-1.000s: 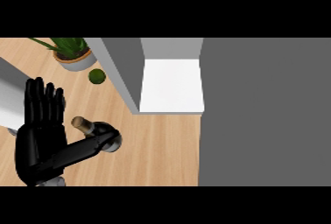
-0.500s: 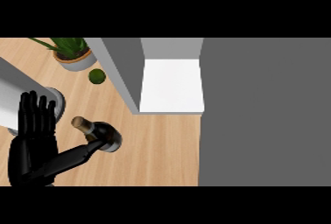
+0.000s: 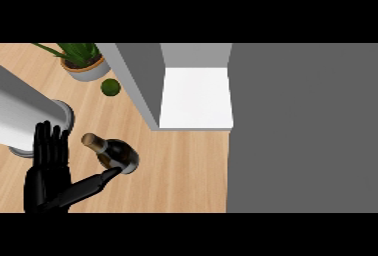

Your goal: Pick up the wine, place it into the cabinet and close the cabinet

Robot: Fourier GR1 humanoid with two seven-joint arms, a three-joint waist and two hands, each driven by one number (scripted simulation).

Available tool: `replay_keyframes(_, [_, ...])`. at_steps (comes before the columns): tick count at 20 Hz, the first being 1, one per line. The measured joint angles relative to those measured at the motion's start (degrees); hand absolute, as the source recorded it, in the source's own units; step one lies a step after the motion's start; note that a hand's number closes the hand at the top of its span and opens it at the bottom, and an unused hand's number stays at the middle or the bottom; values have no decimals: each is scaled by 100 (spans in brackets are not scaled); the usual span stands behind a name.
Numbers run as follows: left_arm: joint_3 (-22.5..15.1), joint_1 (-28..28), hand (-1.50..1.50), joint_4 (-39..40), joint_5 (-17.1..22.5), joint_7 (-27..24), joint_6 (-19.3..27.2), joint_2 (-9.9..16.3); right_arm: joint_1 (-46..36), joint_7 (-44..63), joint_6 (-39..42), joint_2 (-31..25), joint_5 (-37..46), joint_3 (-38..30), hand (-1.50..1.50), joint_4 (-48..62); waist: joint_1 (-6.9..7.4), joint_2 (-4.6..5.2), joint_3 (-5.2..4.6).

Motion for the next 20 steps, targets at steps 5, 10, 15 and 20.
replay_keyframes(5, [215,-118,-150,667,154,-378,-224,63,-167,164,-47,-41,-44,-74,-150,21,-1,1,0])
replay_keyframes(10, [281,-128,-150,1096,206,-748,-360,5,-27,115,-46,73,51,84,-150,-38,-3,0,0])
replay_keyframes(15, [498,-91,-150,1691,407,-1217,-779,87,-175,153,-64,68,94,101,-150,14,0,1,0])
replay_keyframes(20, [672,-380,-150,2237,532,-1367,-960,138,-265,356,-162,29,93,68,-150,-53,-5,1,0])
